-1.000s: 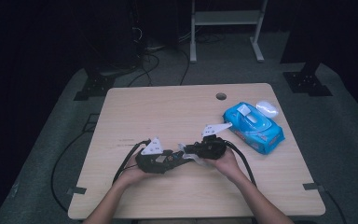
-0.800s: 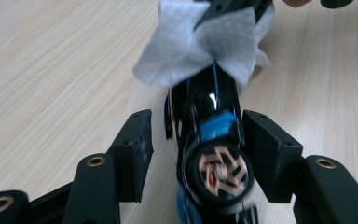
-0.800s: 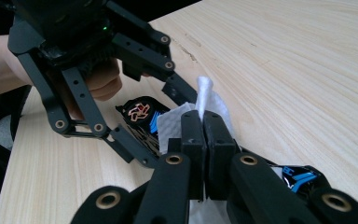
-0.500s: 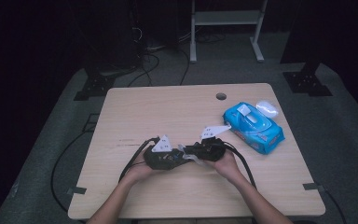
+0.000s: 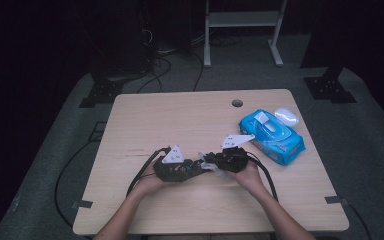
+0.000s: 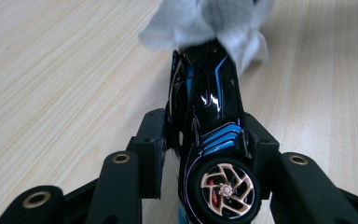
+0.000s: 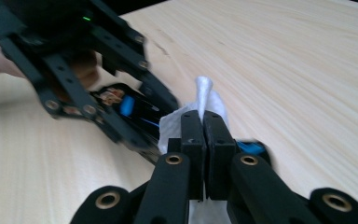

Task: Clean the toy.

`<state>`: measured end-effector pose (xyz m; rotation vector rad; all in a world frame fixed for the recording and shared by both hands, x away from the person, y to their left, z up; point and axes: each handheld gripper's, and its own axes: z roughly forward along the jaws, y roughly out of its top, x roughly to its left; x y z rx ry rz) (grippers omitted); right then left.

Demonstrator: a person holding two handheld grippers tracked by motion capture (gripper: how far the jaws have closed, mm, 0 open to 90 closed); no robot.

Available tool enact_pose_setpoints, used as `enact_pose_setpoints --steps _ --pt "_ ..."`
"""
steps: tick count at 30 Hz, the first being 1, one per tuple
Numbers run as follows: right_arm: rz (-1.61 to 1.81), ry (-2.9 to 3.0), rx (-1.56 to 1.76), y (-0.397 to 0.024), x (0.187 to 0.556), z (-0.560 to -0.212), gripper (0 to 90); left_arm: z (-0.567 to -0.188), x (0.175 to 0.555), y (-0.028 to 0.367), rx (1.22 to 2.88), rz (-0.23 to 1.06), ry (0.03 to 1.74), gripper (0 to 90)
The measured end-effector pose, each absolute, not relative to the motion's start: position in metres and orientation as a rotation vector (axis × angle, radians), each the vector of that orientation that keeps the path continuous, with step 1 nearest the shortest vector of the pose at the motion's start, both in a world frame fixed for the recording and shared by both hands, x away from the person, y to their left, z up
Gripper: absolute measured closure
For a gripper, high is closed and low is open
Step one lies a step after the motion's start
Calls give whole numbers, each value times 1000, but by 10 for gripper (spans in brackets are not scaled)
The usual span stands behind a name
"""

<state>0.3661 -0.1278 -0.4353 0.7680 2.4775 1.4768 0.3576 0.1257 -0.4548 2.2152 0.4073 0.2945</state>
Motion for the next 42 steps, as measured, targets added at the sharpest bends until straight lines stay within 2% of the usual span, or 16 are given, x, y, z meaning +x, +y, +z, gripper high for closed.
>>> enact_pose_setpoints --steps 4,12,19,26,37,42 --pt "1457 2448 798 -137 367 -436 876 -453 354 132 2209 301 402 585" --pt "1515 2487 732 -117 363 -436 875 -453 354 134 2213 288 387 584" --pt "1491 2457 774 -128 369 -437 876 -453 355 136 2209 269 395 585" --pt "1500 2479 723 -114 362 -436 875 -452 354 139 2225 258 379 585" --pt "1453 2444 770 -130 366 -436 875 -449 353 145 2253 247 356 585" --pt "1515 2470 711 -115 359 -432 875 -449 353 137 2269 257 363 548"
